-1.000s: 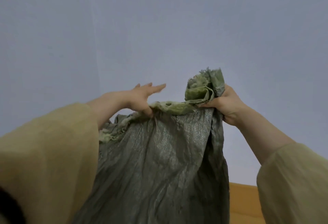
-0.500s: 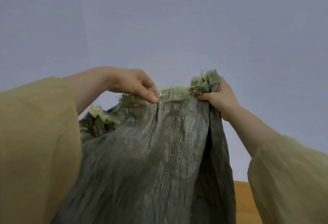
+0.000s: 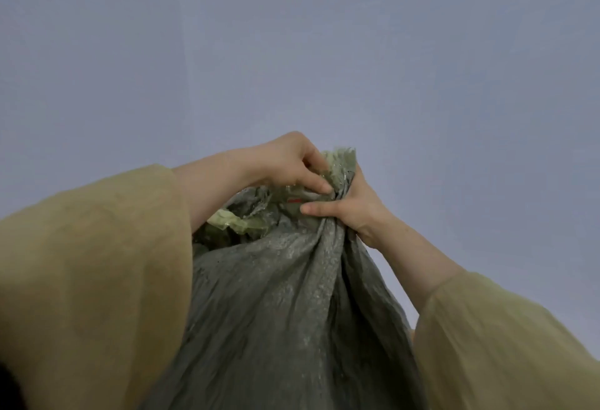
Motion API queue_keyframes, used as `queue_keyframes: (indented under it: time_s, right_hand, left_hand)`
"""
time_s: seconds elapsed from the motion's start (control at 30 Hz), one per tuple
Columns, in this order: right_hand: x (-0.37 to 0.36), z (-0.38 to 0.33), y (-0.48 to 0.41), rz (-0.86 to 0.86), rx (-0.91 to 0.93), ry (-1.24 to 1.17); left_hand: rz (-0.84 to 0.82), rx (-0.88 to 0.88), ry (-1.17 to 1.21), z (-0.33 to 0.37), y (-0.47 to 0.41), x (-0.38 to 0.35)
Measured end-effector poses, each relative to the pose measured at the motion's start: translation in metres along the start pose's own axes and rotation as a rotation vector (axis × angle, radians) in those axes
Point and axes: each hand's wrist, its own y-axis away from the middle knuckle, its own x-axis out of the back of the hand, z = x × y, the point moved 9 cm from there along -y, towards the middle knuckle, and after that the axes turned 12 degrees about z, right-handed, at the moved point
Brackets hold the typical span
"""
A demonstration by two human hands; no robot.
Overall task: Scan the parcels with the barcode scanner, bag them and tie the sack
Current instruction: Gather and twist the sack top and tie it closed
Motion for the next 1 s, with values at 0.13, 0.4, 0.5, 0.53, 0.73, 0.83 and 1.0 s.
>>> queue_keyframes:
  time_s: [0.13,0.4,0.5,0.53,0.73,0.83,1.0]
  right_hand:
    - [0.021,-0.005,0.003,0.202,0.050,-0.021]
    - [0.038,0.025,0.010,0.330,-0.143,-0.274]
    - [0.038,0.022,0.012,0.316,-0.192,-0.326]
    - [0.038,0.023,0.013,0.307,-0.209,-0.331]
    - [0.061,0.020,0.007,0.356,-0.122,-0.177]
    - [0.066,0.005,0.003,0.393,0.027,-0.006]
    - [0.041,-0.010,0.005,0.281,0.111,0.072]
  left_hand:
    - [0.142,0.091,0.174,-0.020,0.023,0.018]
    - [0.261,-0.058,-0.649,-0.096,0.096,-0.042]
    - [0.279,-0.068,-0.637,-0.111,0.090,-0.046]
    - [0.294,-0.037,-0.538,-0.117,0.086,-0.043]
    - [0.171,0.104,0.107,-0.119,0.064,-0.015]
    - [0.199,0.054,0.134,-0.096,0.048,0.015]
    - [0.218,0.039,0.267,-0.061,0.035,0.035]
